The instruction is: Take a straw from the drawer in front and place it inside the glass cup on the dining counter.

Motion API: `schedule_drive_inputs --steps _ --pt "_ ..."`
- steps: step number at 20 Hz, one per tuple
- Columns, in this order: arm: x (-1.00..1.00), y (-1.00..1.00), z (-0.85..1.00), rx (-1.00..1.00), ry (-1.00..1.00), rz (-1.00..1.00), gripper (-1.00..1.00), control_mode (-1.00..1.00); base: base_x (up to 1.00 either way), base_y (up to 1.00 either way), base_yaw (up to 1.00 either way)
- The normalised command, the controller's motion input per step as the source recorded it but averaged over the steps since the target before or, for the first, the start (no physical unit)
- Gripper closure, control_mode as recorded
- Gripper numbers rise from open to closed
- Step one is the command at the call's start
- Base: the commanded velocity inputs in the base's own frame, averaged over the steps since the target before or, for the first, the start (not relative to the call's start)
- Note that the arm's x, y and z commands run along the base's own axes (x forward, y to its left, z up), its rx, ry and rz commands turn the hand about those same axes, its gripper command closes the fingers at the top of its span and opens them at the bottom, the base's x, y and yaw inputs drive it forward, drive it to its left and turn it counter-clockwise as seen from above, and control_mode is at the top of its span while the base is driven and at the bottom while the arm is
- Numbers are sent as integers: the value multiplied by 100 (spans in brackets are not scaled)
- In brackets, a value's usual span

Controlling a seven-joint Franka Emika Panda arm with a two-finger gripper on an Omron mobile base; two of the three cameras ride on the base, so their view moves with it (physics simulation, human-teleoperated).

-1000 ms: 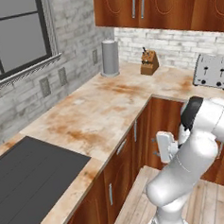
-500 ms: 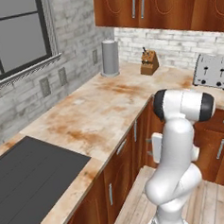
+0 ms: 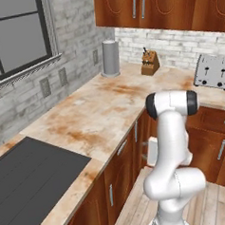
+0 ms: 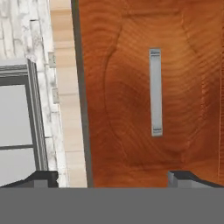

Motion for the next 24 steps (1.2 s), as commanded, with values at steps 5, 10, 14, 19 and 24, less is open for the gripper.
schedule_drive_inputs --steps 5,10,14,19,24 --pt "18 41 -9 1 -5 7 -100 -100 0 0 0" --pt "11 34 0 -2 -12 1 -100 -100 0 0 0" --pt "17 25 0 -4 -9 0 -100 -100 0 0 0" --pt "30 11 -2 -3 -2 0 -100 -100 0 0 0" --pt "23 9 -2 -5 0 0 -100 -100 0 0 0"
